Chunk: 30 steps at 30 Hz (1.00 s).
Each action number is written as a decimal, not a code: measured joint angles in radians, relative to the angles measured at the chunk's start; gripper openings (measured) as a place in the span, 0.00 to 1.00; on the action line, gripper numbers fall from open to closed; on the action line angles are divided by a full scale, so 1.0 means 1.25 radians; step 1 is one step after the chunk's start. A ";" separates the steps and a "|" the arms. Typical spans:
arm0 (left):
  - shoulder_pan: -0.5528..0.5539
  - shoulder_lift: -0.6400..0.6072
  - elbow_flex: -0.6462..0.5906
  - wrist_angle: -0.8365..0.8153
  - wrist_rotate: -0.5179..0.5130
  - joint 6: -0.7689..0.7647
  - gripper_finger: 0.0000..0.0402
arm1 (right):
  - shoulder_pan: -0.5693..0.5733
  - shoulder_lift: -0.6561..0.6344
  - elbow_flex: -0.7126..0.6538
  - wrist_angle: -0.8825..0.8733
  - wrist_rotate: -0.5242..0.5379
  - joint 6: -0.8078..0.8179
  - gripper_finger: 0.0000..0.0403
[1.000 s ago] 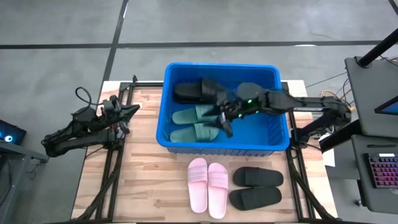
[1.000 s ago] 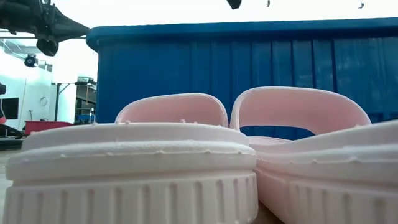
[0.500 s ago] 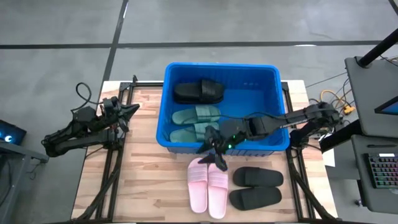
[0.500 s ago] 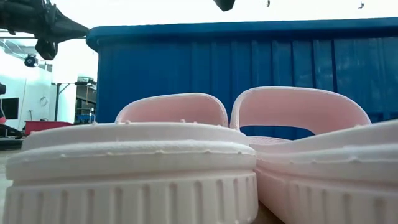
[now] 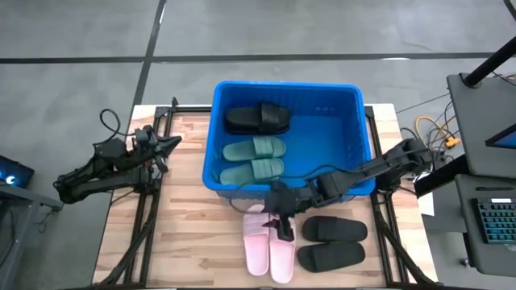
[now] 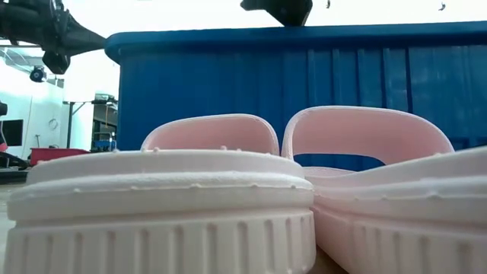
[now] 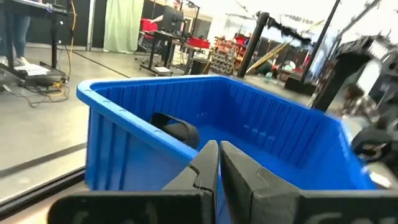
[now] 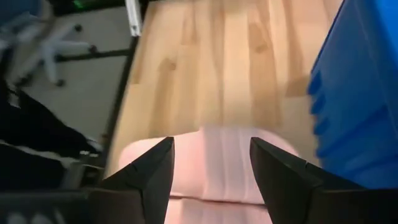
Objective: Pick and place slides into bin
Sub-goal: Put the pink slipper into the blue bin
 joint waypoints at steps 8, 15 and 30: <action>0.000 0.000 0.000 -0.044 0.002 0.083 0.00 | 0.056 0.095 0.118 -0.014 0.103 -0.099 0.48; 0.000 -0.001 0.000 -0.042 0.002 0.118 0.00 | 0.056 0.188 0.344 -0.268 0.142 -0.078 0.48; 0.000 0.000 0.000 -0.041 0.002 0.126 0.00 | 0.101 0.393 0.759 -0.694 0.247 -0.087 0.48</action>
